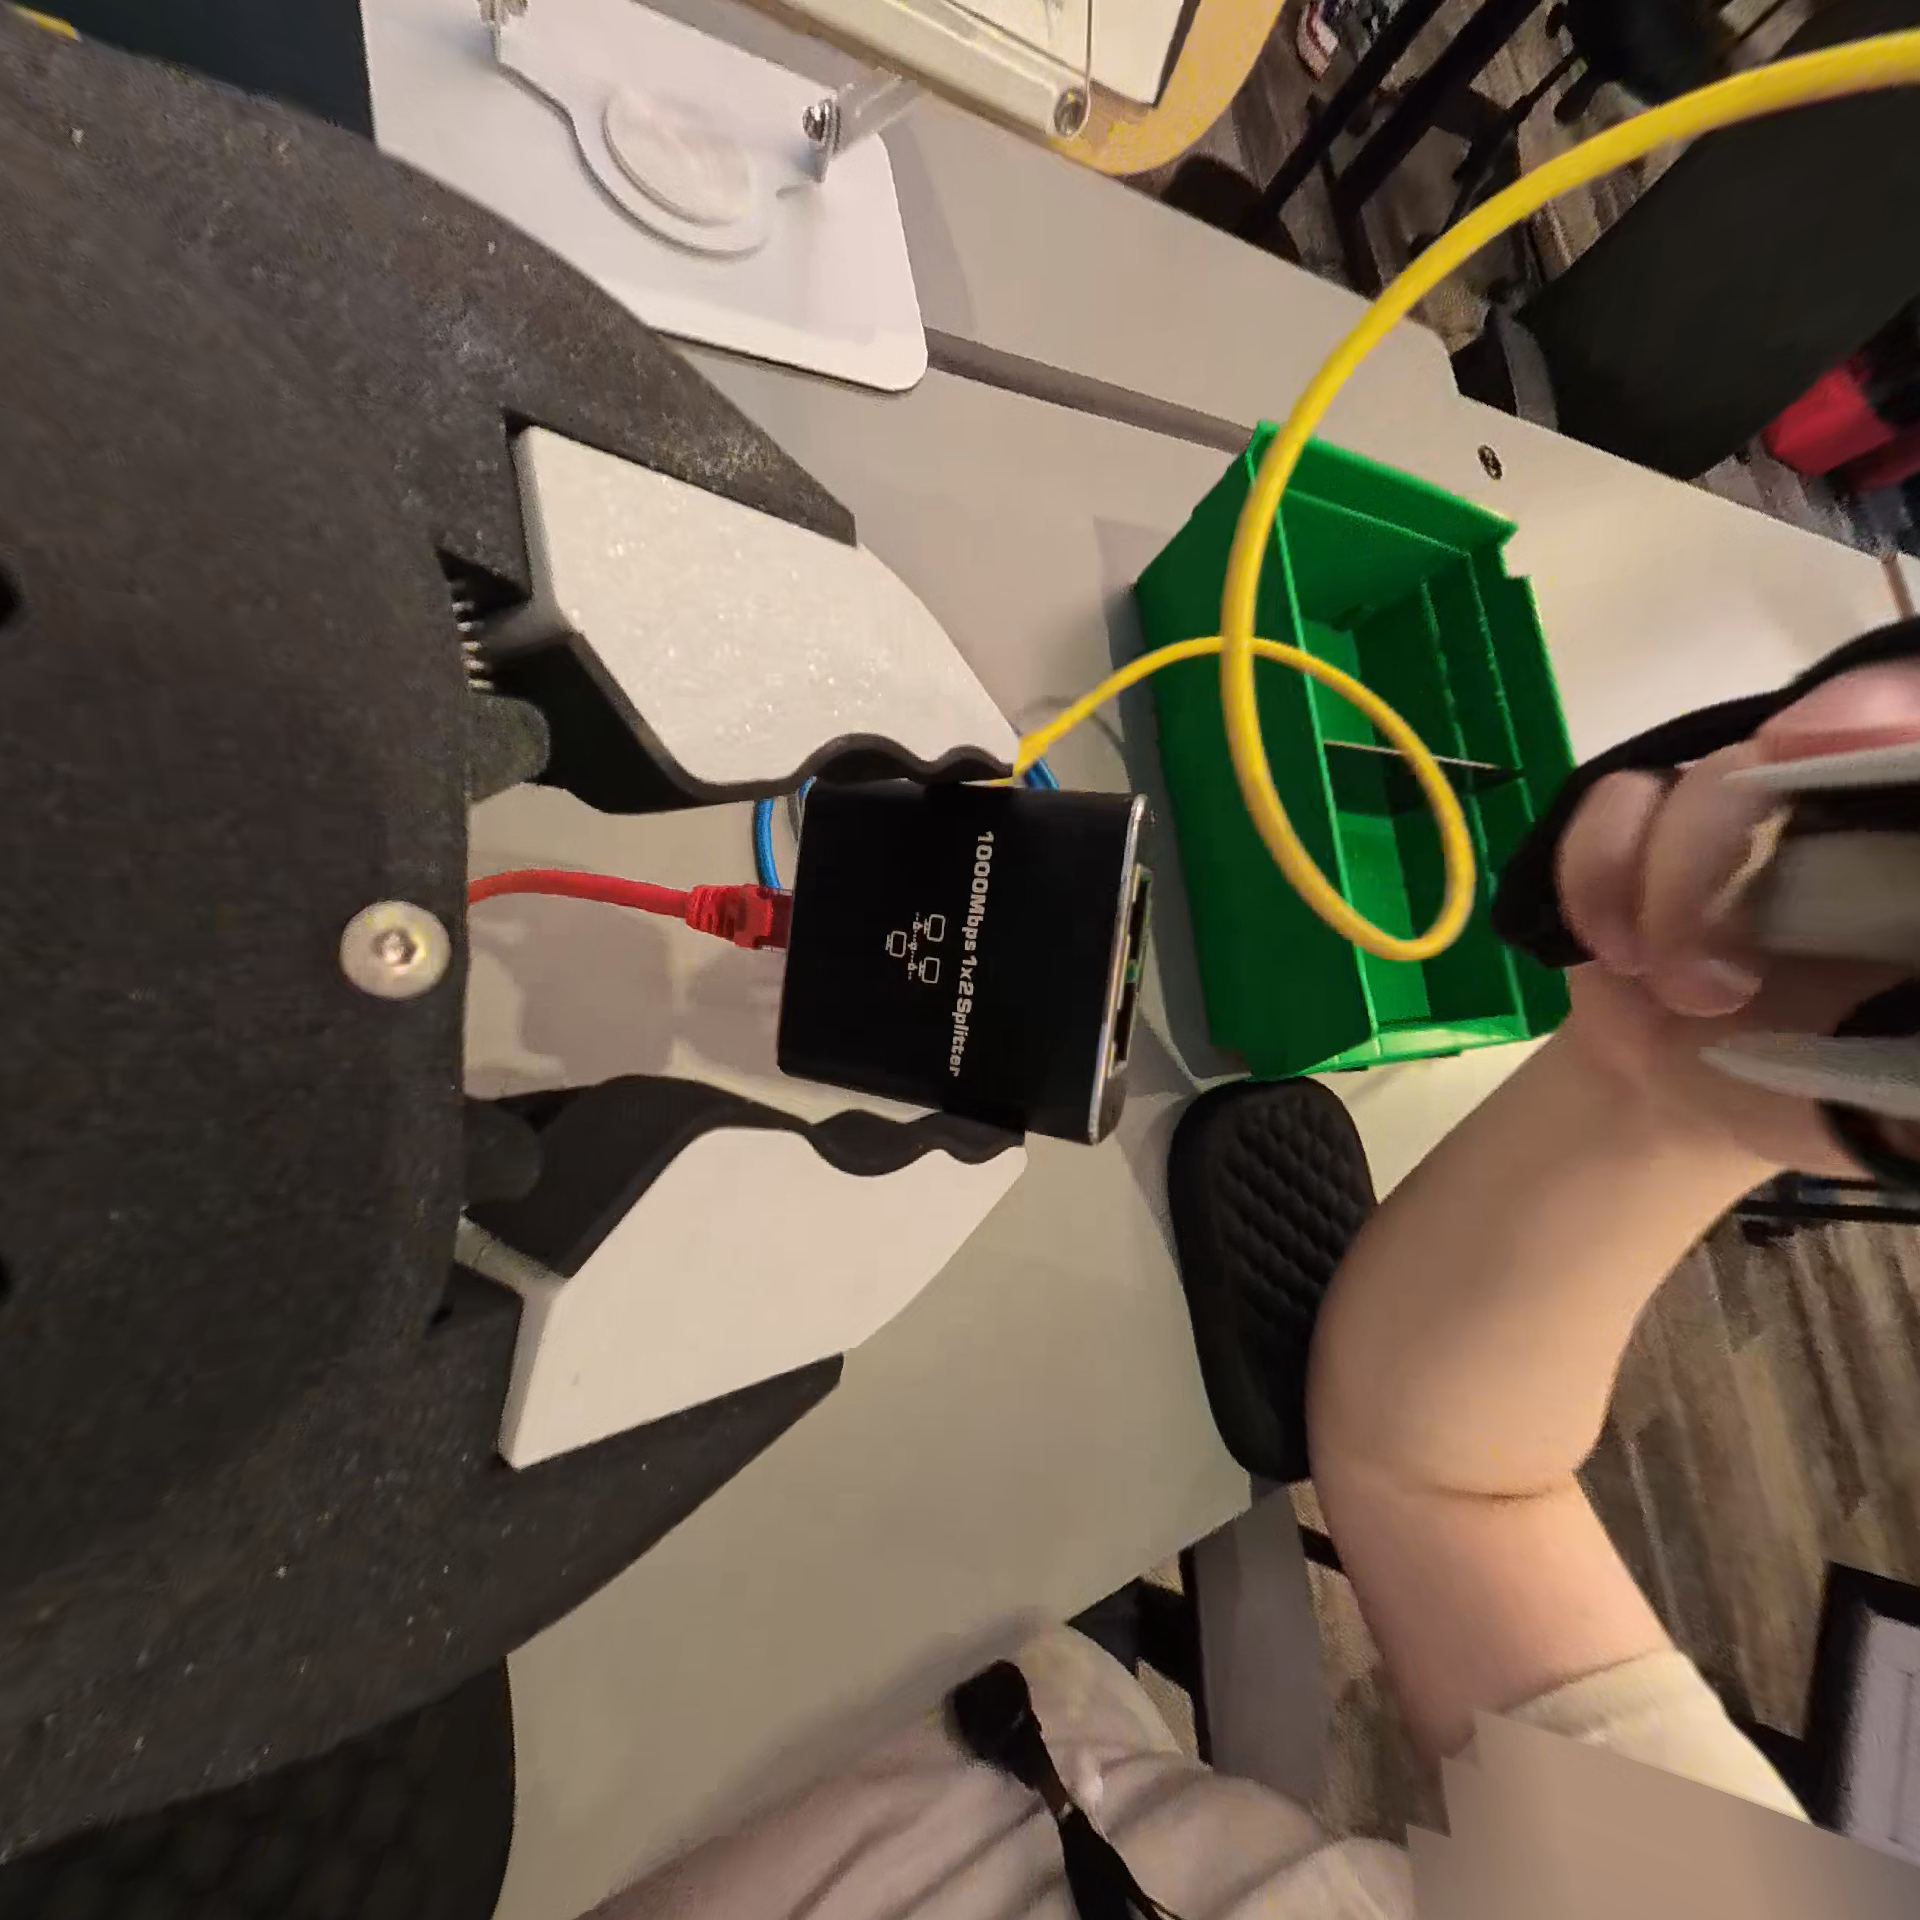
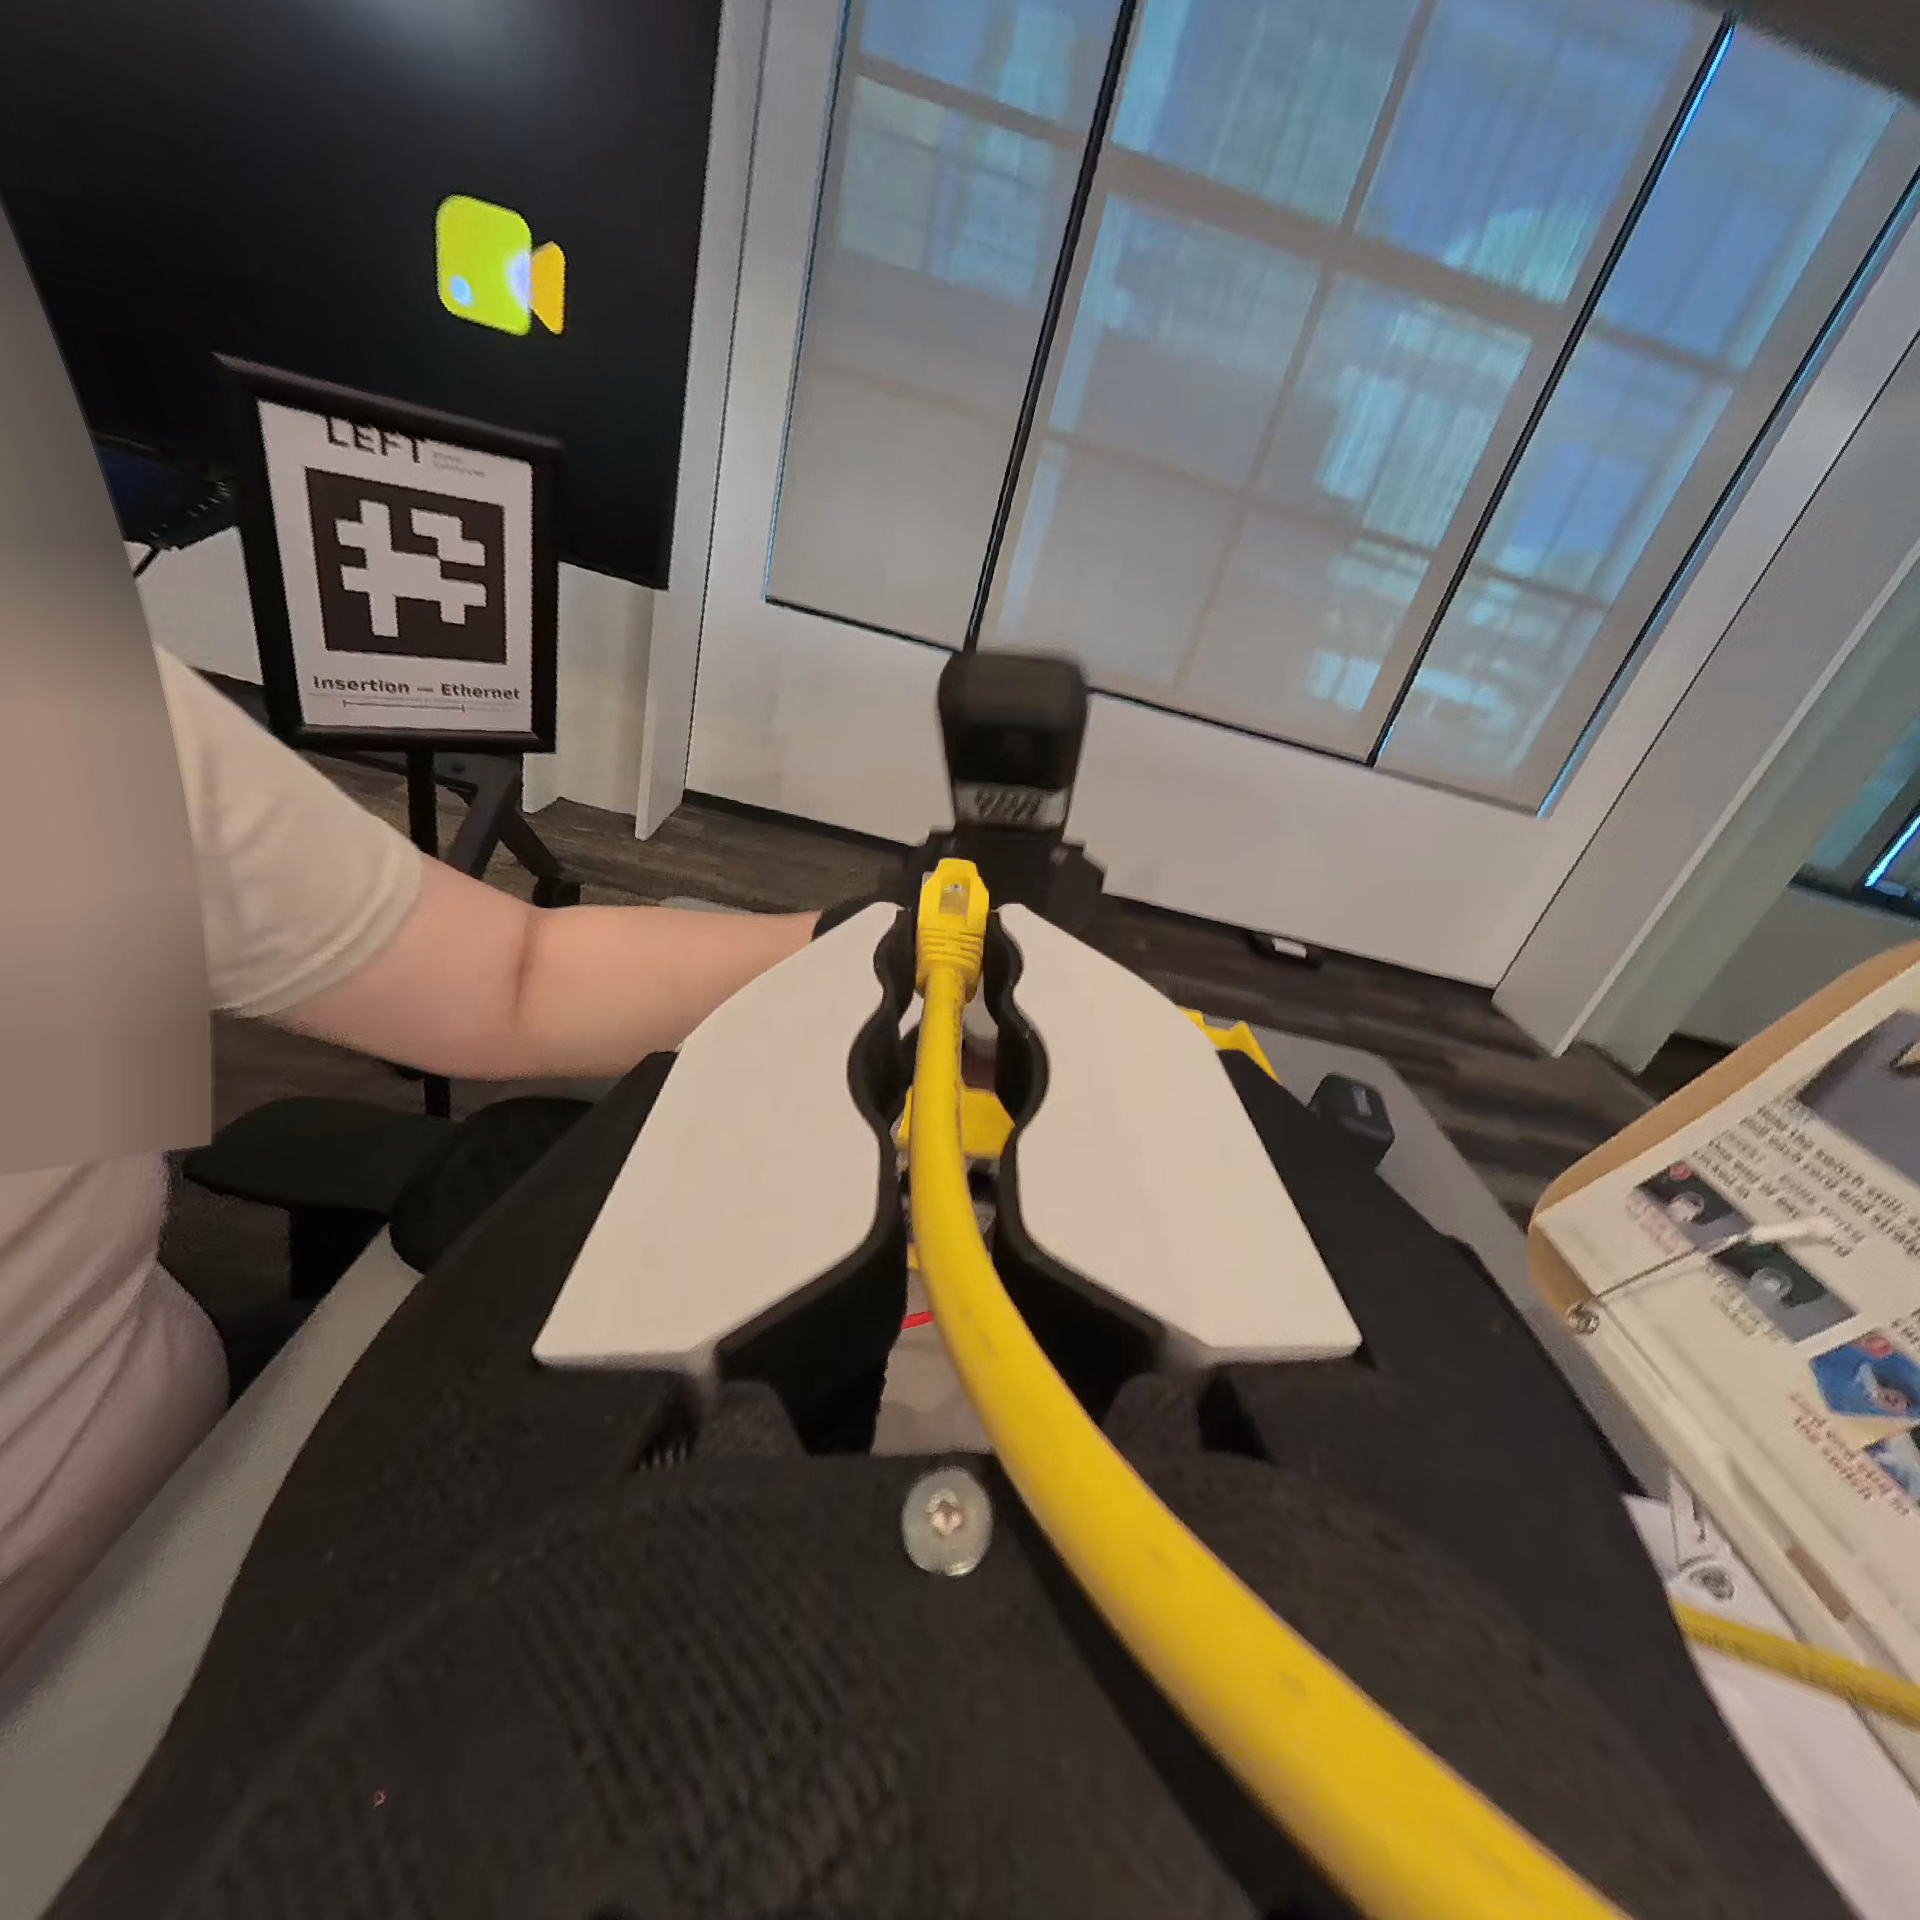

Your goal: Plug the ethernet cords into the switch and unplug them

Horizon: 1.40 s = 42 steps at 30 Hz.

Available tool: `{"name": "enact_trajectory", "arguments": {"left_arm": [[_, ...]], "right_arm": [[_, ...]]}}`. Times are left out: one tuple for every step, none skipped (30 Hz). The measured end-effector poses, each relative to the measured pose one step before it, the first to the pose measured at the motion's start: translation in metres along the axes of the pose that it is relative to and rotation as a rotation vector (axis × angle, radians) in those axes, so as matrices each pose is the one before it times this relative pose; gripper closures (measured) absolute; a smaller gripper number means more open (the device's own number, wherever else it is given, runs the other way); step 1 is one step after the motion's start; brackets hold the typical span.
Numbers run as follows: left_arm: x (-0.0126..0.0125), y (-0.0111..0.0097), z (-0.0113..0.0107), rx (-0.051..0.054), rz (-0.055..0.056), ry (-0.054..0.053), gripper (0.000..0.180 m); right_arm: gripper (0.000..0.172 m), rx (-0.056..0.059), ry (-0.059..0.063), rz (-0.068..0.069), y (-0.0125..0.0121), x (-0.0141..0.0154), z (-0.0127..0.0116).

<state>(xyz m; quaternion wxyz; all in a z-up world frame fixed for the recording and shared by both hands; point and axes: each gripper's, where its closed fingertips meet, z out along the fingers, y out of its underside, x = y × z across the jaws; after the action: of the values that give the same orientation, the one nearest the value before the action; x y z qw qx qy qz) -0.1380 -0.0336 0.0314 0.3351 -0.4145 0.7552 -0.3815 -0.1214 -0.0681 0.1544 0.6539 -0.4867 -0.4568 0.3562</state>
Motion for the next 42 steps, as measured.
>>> {"name": "enact_trajectory", "arguments": {"left_arm": [[-0.00381,-0.00213,-0.00238,0.0086,-0.017,0.0022,0.119],[-0.00326,-0.00279,-0.00215,0.0103,-0.0137,0.0024,0.119],[-0.00224,-0.00207,-0.00168,0.0044,-0.0138,0.0079,0.119],[-0.00466,-0.00074,-0.00152,-0.0024,-0.0124,-0.0133,0.119],[-0.00392,0.00023,-0.00097,-0.0047,-0.0138,-0.0119,0.119],[-0.00321,0.00107,-0.00012,-0.007,-0.0115,-0.0128,0.12],[-0.00433,-0.00023,0.0001,0.0113,-0.0008,-0.0289,0.12],[-0.00146,-0.00102,0.00037,0.0277,0.0045,-0.0149,0.12],[0.00021,-0.00133,0.00025,0.036,0.0,-0.0059,0.119],[-0.00004,-0.00051,0.00006,0.0342,-0.0037,-0.0036,0.119],[-0.00021,0.0017,0.00002,0.0119,-0.008,0.0035,0.12],[-0.00154,0.00398,-0.0004,-0.0159,-0.0127,-0.0006,0.12],[-0.00247,0.00454,-0.00075,-0.0276,-0.01,-0.0091,0.12],[-0.00075,0.00337,-0.00109,-0.0195,0.0012,-0.0053,0.12],[0.00052,0.00127,-0.00133,-0.0046,0.0099,-0.0021,0.12],[0.00033,0.0,-0.00123,0.002,0.007,-0.0009,0.12],[-0.00002,-0.0001,-0.00074,-0.0016,-0.0023,0.0021,0.12],[0.00056,0.00048,0.00012,-0.0082,-0.0048,0.0059,0.12],[0.00043,0.00123,0.00099,-0.014,0.0026,0.0009,0.12],[-0.00007,0.00193,0.00175,-0.0185,0.0073,-0.0051,0.12],[0.00004,0.00213,0.00199,-0.021,0.0056,-0.0028,0.12],[0.00053,0.00153,0.00226,-0.0162,0.0024,0.0014,0.12],[0.00083,0.00087,0.00236,-0.0112,0.0018,0.0045,0.12],[0.00041,0.00069,0.00235,-0.0084,0.0041,0.0018,0.12],[0.00005,0.00084,0.00215,-0.0069,0.0032,0.0012,0.12],[-0.00002,0.00085,0.00157,-0.0064,-0.0013,0.0018,0.12],[-0.0002,0.0006,0.00114,-0.0029,-0.0022,0.0015,0.12],[-0.00042,0.00042,0.00081,-0.0011,-0.0018,0.0,0.12],[-0.00064,0.00051,0.00065,-0.0016,0.0,-0.0026,0.12],[-0.00081,0.0005,0.0007,-0.0015,-0.0015,-0.0031,0.12],[-0.0002,0.00056,0.0006,-0.0009,-0.0037,0.0023,0.12],[-0.00008,0.00049,0.00047,0.0004,-0.0017,0.0028,0.12],[-0.00079,0.00117,0.00051,-0.004,-0.0003,-0.0032,0.12],[-0.00075,0.00133,0.00065,-0.0067,-0.0024,-0.003,0.12],[-0.00052,0.00168,0.00099,-0.0094,-0.0021,-0.0018,0.12],[-0.00047,0.00157,0.00128,-0.0111,0.0001,-0.0022,0.12],[-0.00008,0.00157,0.00137,-0.0111,0.0004,-0.0006,0.12],[0.0002,0.00112,0.0013,-0.0083,0.0005,0.0014,0.12],[0.00037,0.00037,0.00099,-0.0024,0.0008,0.0033,0.12],[0.00095,-0.00039,0.00051,0.0051,0.0001,0.0077,0.12],[0.00083,-0.00073,0.00002,0.0071,0.0006,0.0063,0.12],[0.00041,-0.0009,-0.00018,0.0063,0.0015,0.0031,0.12]], "right_arm": [[0.158,-0.0137,0.0039,0.0043,0.00462,0.00181,0.00205],[0.158,-0.013,0.0045,0.0016,0.00372,0.00153,0.00122],[0.158,-0.0141,0.0093,0.0003,0.00326,0.00214,0.0007],[0.158,-0.0218,0.015,-0.0018,0.00407,0.00281,0.00019],[0.158,-0.0236,0.0101,-0.0046,0.00428,0.00203,0.00008],[0.158,-0.0223,0.0062,-0.0018,0.00422,0.00149,0.00019],[0.158,-0.0267,0.0085,0.0008,0.00496,0.00198,0.0004],[0.158,-0.0311,0.0061,0.0031,0.00575,0.00181,0.00072],[0.158,-0.032,-0.0036,0.0074,0.00611,0.00039,0.00094],[0.158,-0.0247,-0.0081,0.0096,0.00524,-0.00006,0.00114],[0.158,-0.013,-0.0035,0.0081,0.00383,0.00056,0.00103],[0.158,-0.0066,-0.0046,0.0106,0.00294,0.00084,0.00098],[0.158,-0.0048,-0.005,0.0101,0.00289,0.00085,0.00104],[0.158,-0.0073,-0.0016,0.0071,0.00353,0.00128,0.00105],[0.159,-0.0106,0.0076,0.0059,0.00384,0.00275,0.00099],[0.158,-0.0139,0.0065,0.0053,0.00403,0.00253,0.00136],[0.158,-0.0143,0.0012,0.0042,0.00394,0.00139,0.00135],[0.158,-0.0109,0.0045,0.0019,0.00318,0.00145,0.00143],[0.158,-0.0121,0.0035,0.0005,0.00267,0.00071,0.00134],[0.158,-0.0155,0.0014,-0.0011,0.00245,0.00007,0.00129],[0.158,-0.0162,-0.0007,-0.0044,0.00228,-0.00074,0.00106],[0.158,-0.0171,0.0011,-0.0066,0.00229,-0.0007,0.00103],[0.158,-0.0161,0.0003,-0.0073,0.00203,-0.00087,0.00091],[0.158,-0.0182,-0.0077,-0.0033,0.00235,-0.00191,0.00104],[0.158,-0.021,-0.0071,-0.0021,0.00293,-0.00172,0.00114],[0.158,-0.0193,0.0005,-0.0049,0.00297,-0.00054,0.00127],[0.158,-0.0171,-0.0008,-0.0035,0.00269,-0.00046,0.00116],[0.158,-0.0132,-0.002,0.0002,0.00218,-0.00057,0.00125],[0.158,-0.0114,-0.0055,0.0011,0.00188,-0.00085,0.00135],[0.158,-0.0158,-0.0019,-0.0006,0.00243,-0.00043,0.0012],[0.158,-0.0159,0.0057,-0.0052,0.00231,0.00046,0.00119],[0.158,-0.0117,0.0093,-0.0055,0.00174,0.00098,0.00092],[0.158,-0.0093,0.003,-0.0012,0.00128,0.00029,0.00063],[0.158,-0.0123,0.005,-0.0007,0.00152,0.0004,0.00066],[0.158,-0.0167,0.0048,-0.003,0.0021,0.00019,0.00056],[0.158,-0.0178,0.0058,-0.007,0.00214,0.00001,0.00053],[0.158,-0.0162,0.005,-0.0077,0.00168,-0.00021,0.0003],[0.158,-0.0134,0.0052,-0.0075,0.00126,-0.00022,0.00008],[0.158,-0.0048,0.0058,-0.0074,-0.00009,-0.00003,-0.00018],[0.158,-0.0014,0.0004,-0.003,-0.00029,-0.0005,-0.00055],[0.158,0.002,-0.0013,0.0002,-0.00055,-0.00046,-0.00059],[0.158,0.0022,-0.0023,0.001,-0.00024,-0.00033,-0.00058]]}}
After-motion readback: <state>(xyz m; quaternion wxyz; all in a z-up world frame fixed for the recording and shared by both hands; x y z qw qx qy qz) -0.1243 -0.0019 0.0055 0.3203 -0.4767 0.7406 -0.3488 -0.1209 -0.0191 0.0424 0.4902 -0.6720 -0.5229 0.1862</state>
